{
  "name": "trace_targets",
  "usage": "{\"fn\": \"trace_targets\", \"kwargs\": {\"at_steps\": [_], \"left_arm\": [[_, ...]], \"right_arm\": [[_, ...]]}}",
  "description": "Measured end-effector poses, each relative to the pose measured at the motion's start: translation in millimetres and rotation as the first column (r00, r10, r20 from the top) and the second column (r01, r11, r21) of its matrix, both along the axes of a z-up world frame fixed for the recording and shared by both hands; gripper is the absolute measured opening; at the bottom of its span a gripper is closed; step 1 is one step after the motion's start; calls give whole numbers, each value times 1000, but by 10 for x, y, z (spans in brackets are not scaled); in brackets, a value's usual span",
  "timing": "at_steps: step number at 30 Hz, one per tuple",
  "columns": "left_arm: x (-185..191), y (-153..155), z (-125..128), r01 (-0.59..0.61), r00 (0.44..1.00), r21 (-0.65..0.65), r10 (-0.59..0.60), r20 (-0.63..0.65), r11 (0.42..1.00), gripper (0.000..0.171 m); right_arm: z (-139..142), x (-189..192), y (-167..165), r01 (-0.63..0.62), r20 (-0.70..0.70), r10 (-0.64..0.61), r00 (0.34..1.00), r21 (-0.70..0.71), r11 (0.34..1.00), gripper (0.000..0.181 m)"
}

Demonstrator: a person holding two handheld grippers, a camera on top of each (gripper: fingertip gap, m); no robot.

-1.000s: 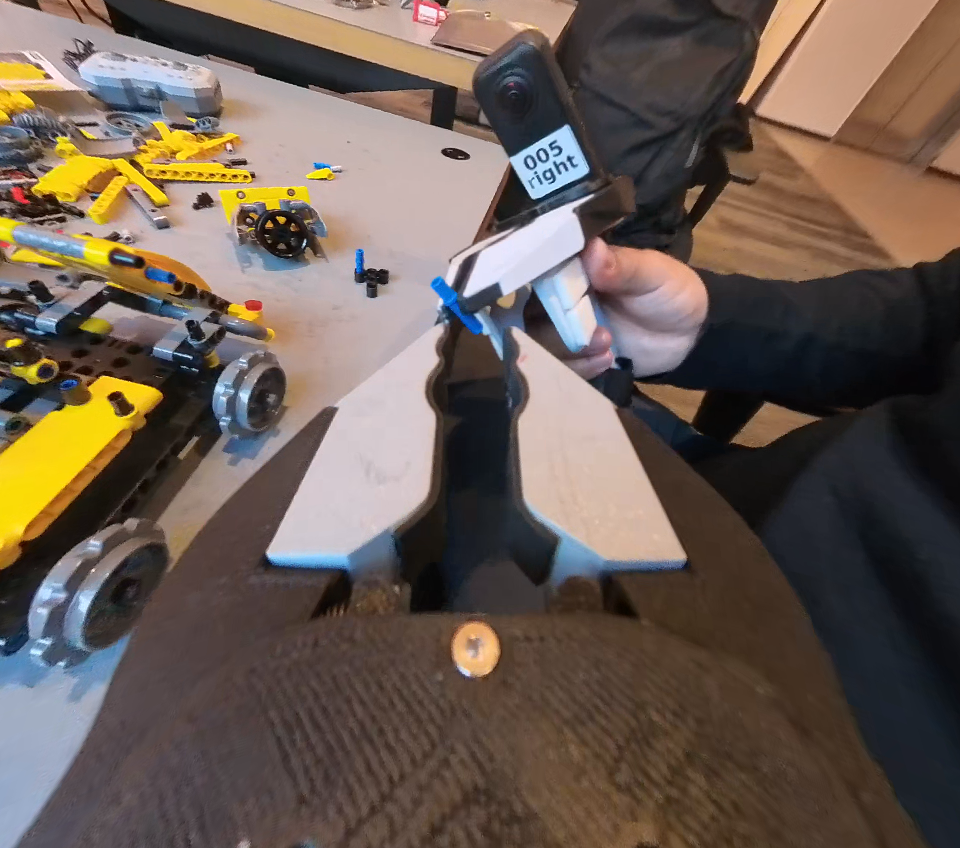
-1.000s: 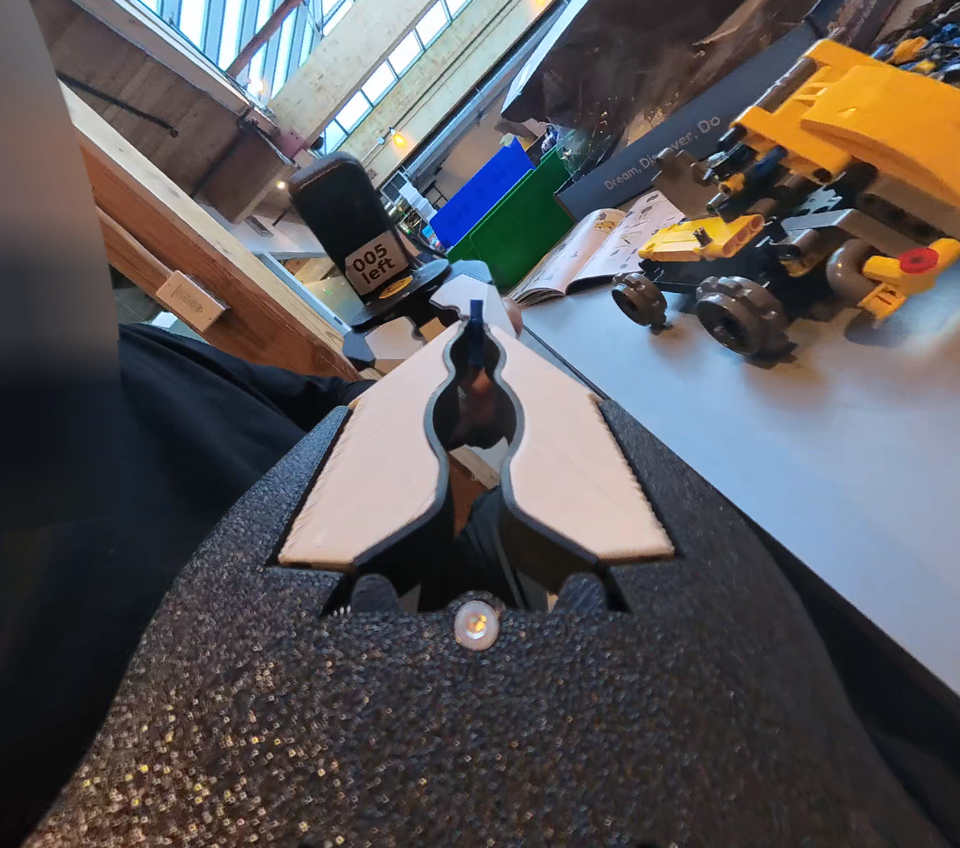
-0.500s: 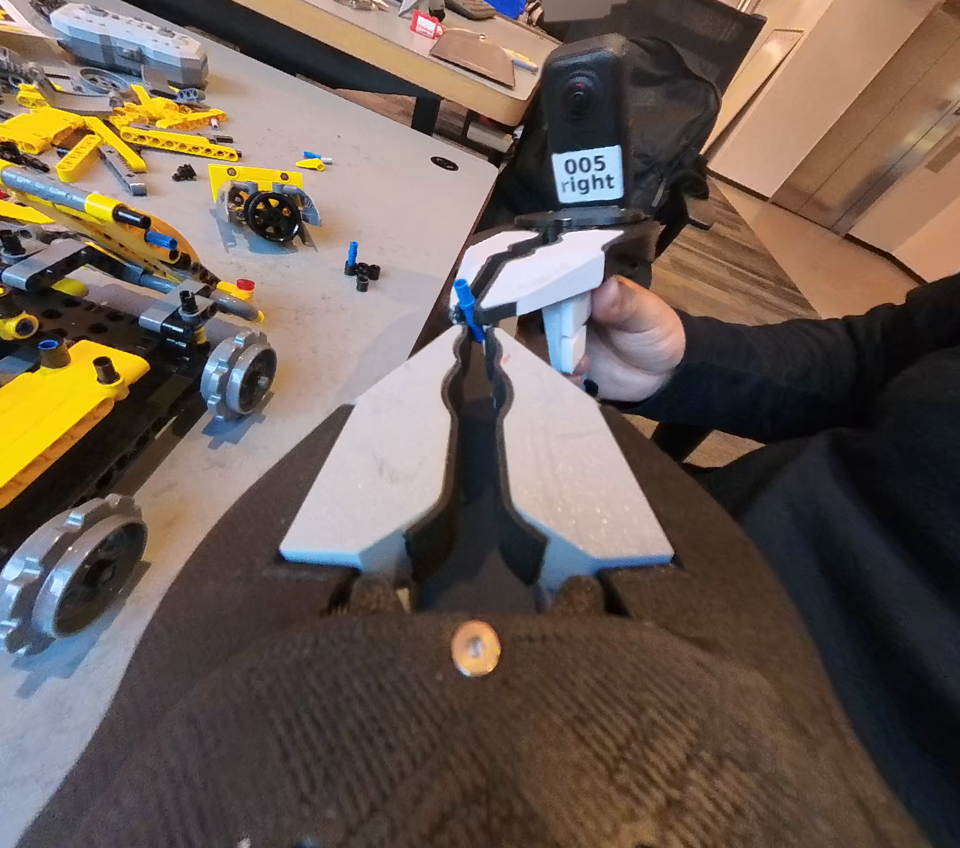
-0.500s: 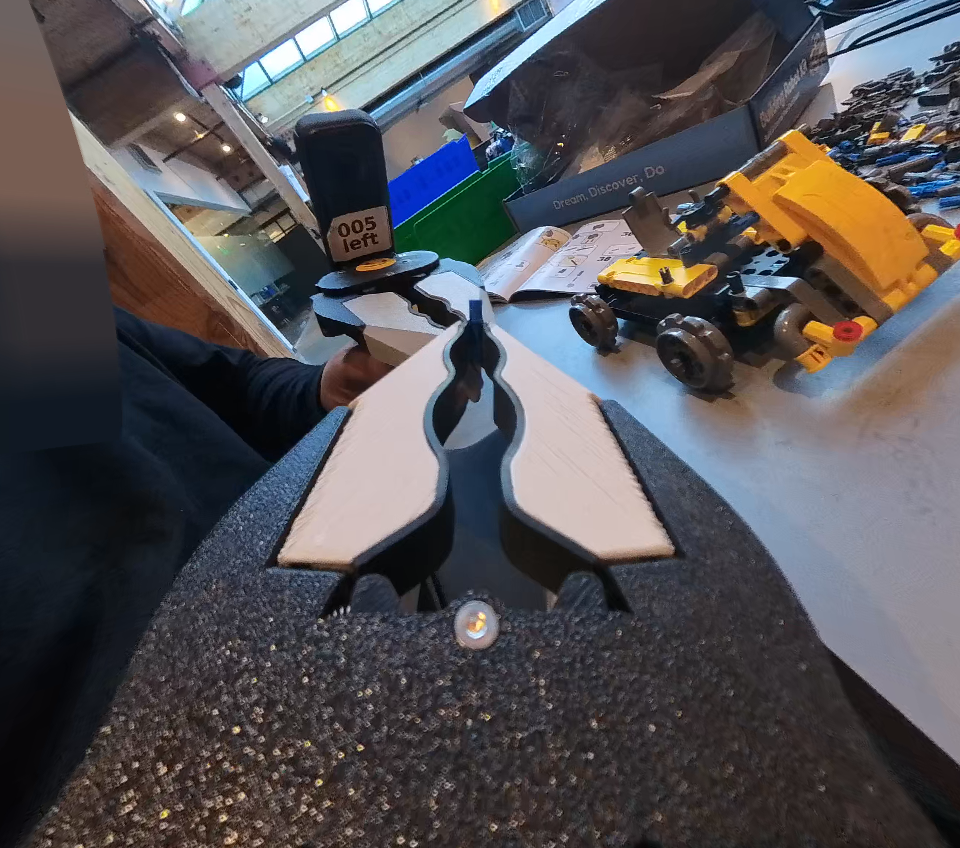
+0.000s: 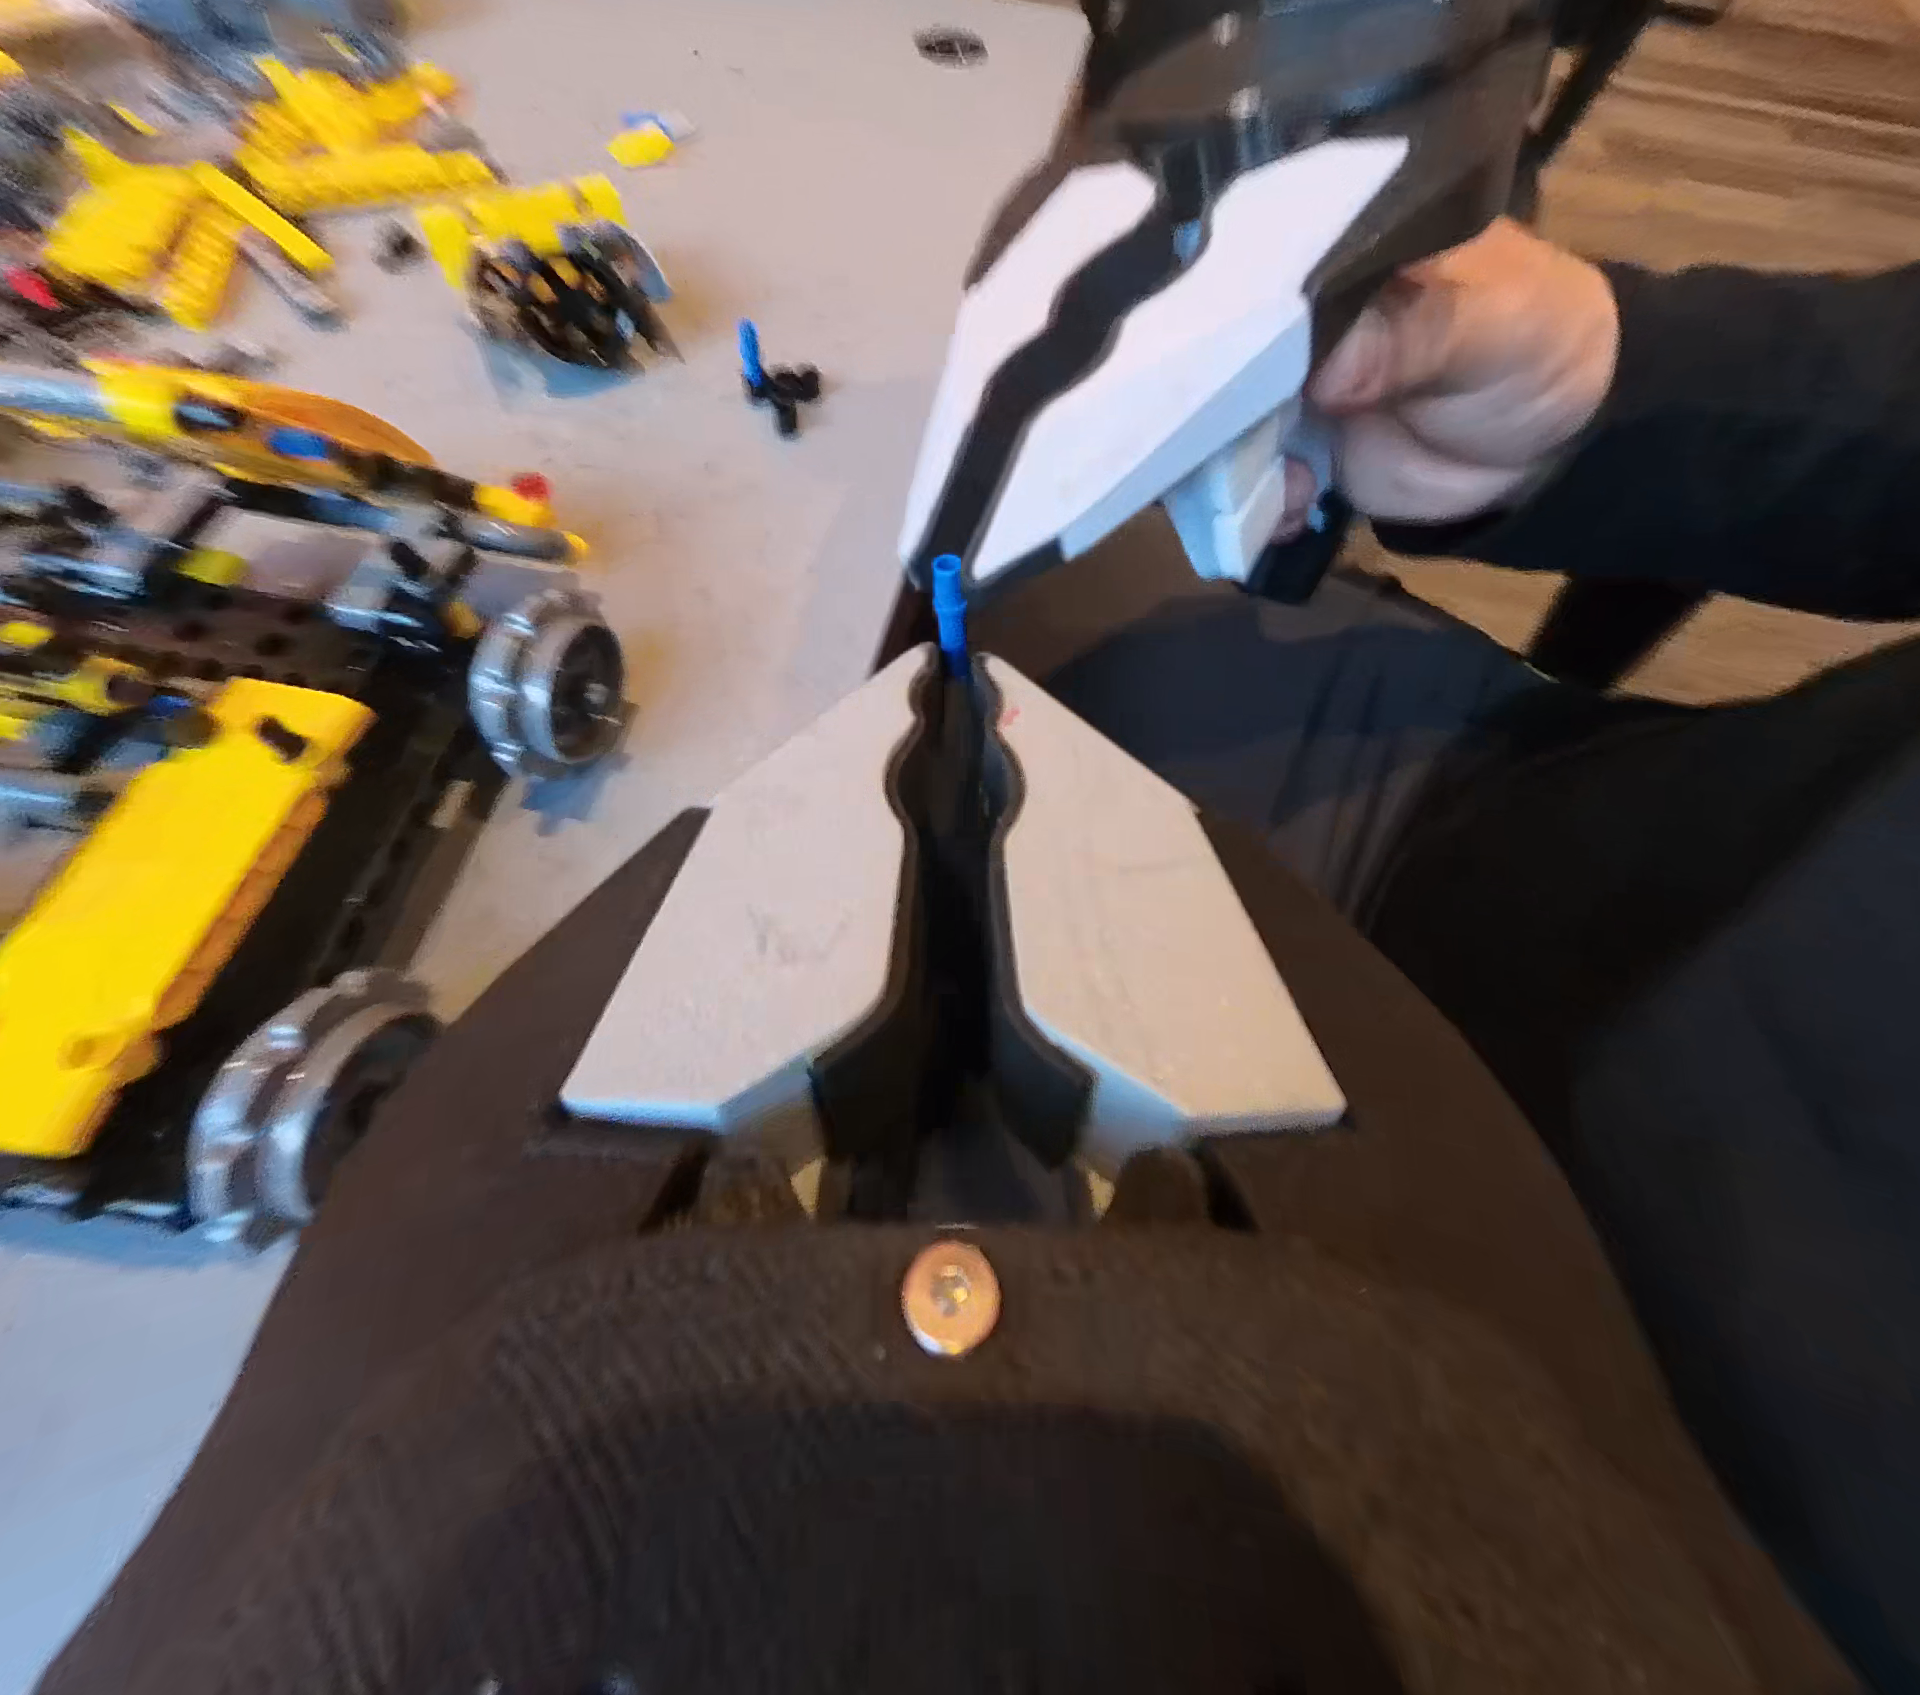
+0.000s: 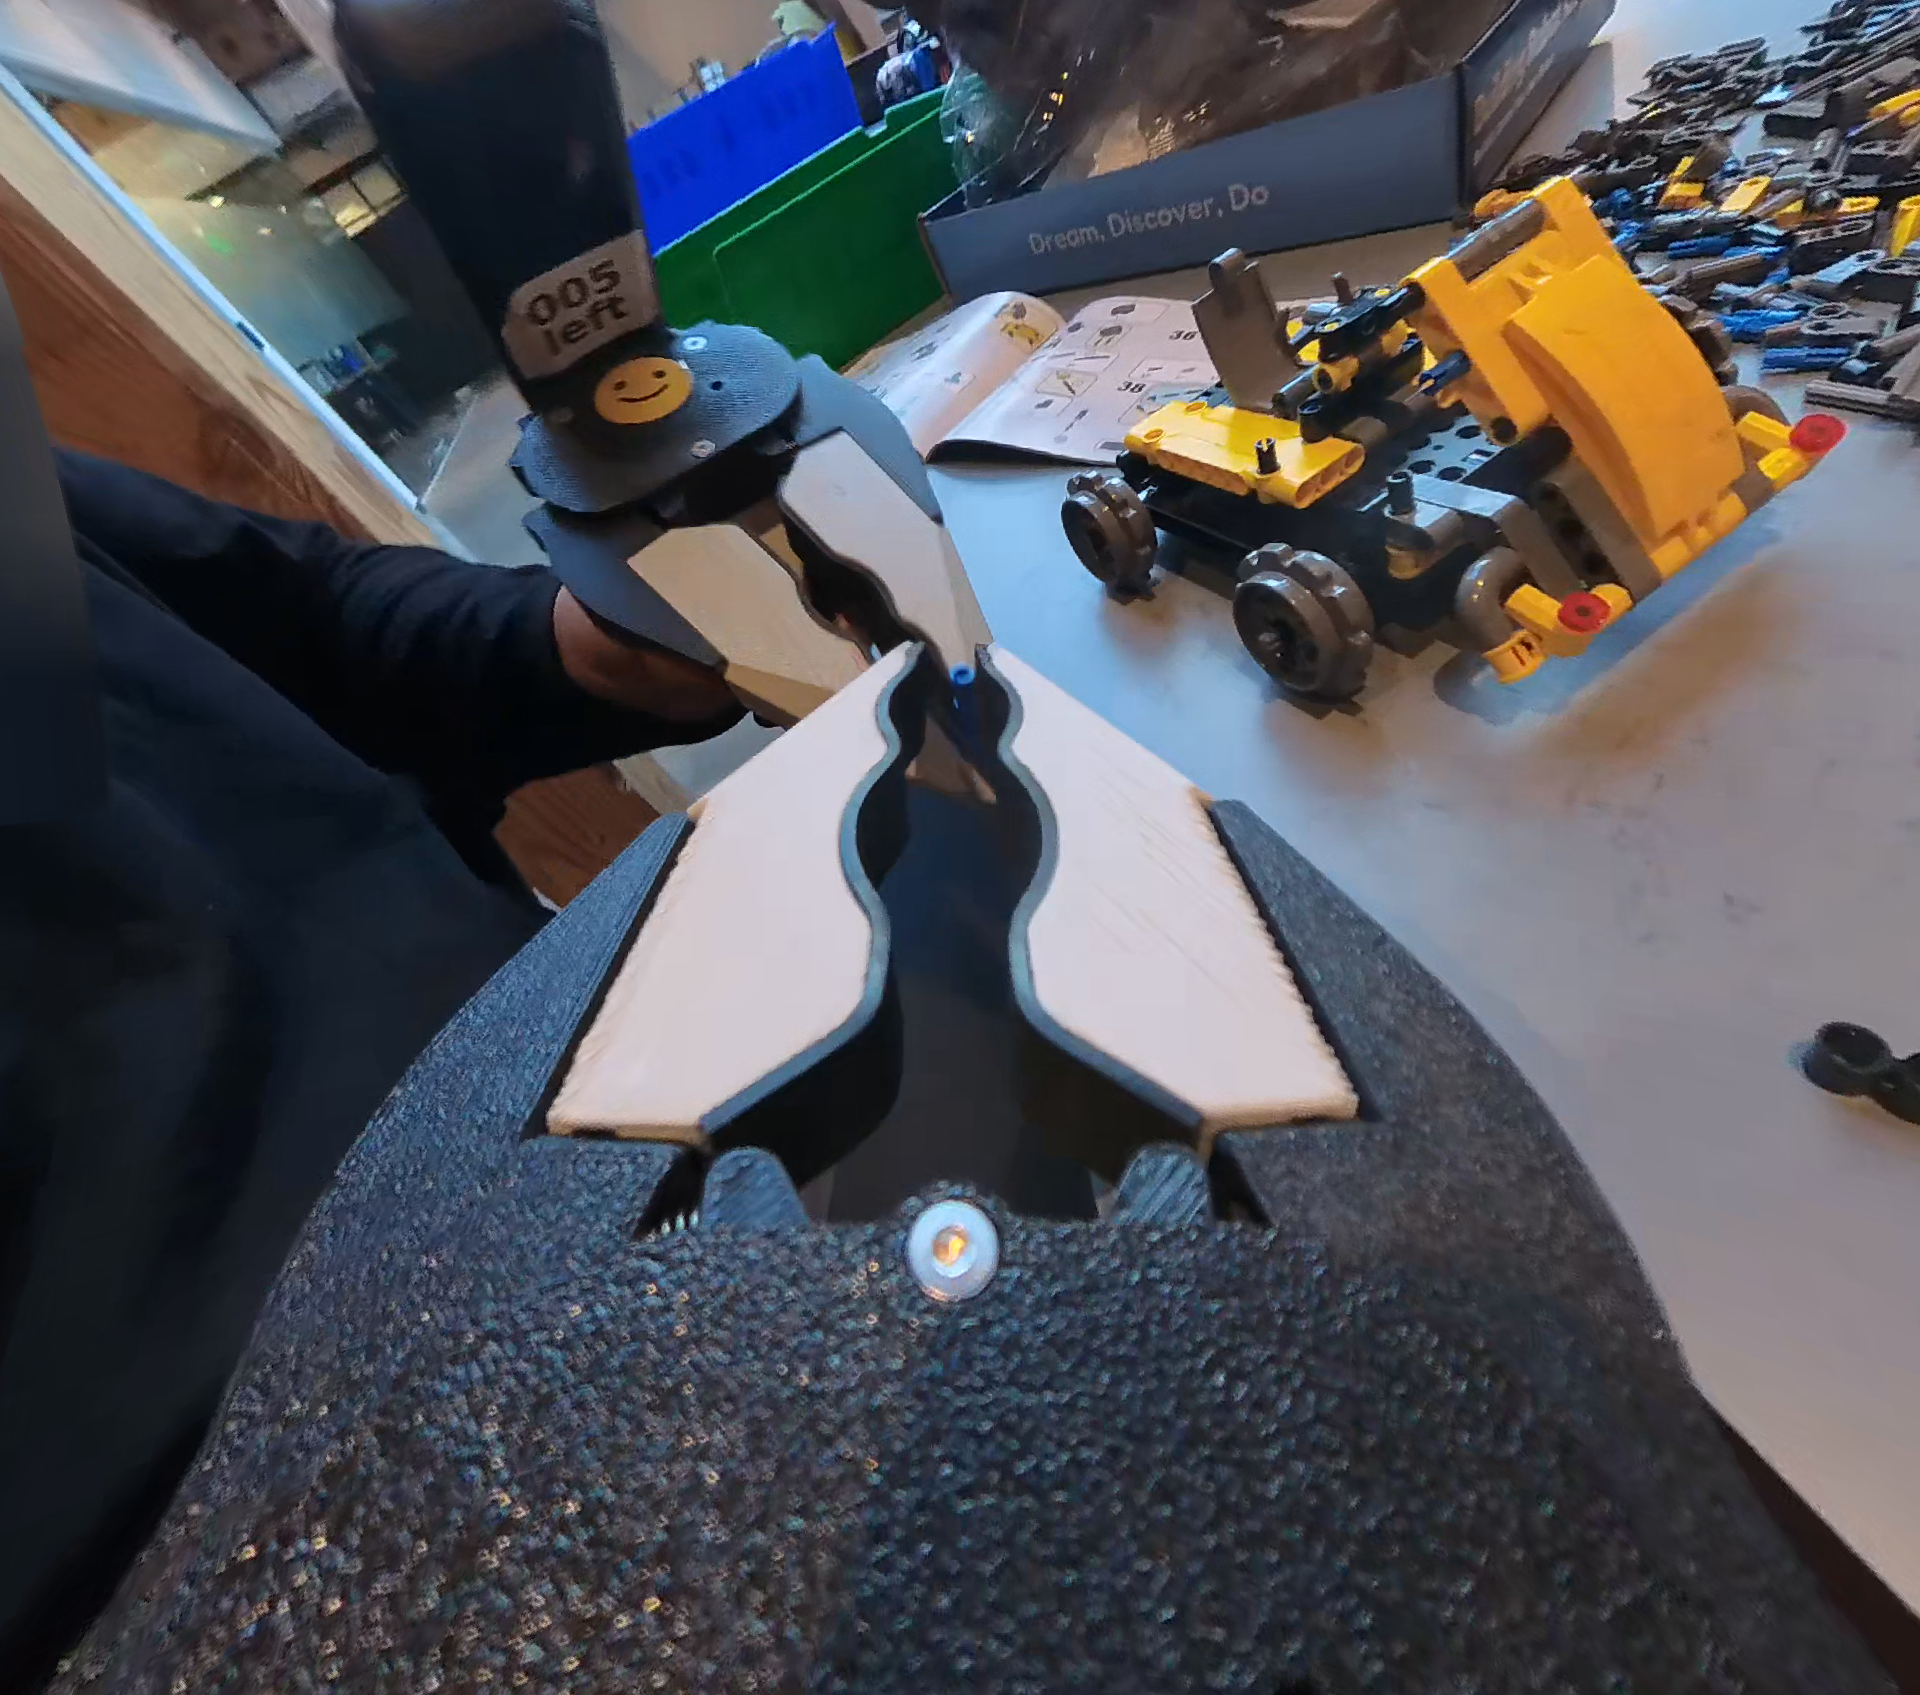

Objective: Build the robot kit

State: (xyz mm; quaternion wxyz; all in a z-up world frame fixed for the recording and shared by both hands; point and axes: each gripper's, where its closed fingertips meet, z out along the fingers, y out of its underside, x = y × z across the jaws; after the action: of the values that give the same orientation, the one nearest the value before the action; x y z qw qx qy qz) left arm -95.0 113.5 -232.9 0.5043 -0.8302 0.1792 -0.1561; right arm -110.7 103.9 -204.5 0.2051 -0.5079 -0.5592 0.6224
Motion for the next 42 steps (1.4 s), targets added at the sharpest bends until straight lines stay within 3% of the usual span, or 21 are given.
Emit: {"fn": "trace_targets", "kwargs": {"at_steps": [1, 15, 22, 27, 33, 42], "left_arm": [[14, -3, -28, 10, 1000, -15, -10, 12, 1000, 3], [177, -54, -48, 99, 995, -31, -97, 36, 995, 3], [235, -81, -59, 136, 990, -40, -133, 52, 990, 3], [267, -97, -37, 161, 981, -40, -155, 112, 986, 3], [192, -62, 38, 114, 989, 6, -114, 97, 993, 2], [229, -79, 27, 141, 979, -16, -137, 152, 990, 2]], "right_arm": [[-7, 8, 1, -7, 5, 7, 1000, 3, 1000, 9], [-117, 128, -38, -119, 77, 112, 991, 96, 988, 12], [-114, 162, -99, -157, 74, 150, 986, 103, 982, 5], [-96, 186, -99, -172, 81, 167, 983, 69, 983, 5], [-31, 136, -33, -120, 66, 123, 990, -49, 992, 4], [-27, 182, -65, -176, 66, 183, 981, -101, 979, 8]]}}
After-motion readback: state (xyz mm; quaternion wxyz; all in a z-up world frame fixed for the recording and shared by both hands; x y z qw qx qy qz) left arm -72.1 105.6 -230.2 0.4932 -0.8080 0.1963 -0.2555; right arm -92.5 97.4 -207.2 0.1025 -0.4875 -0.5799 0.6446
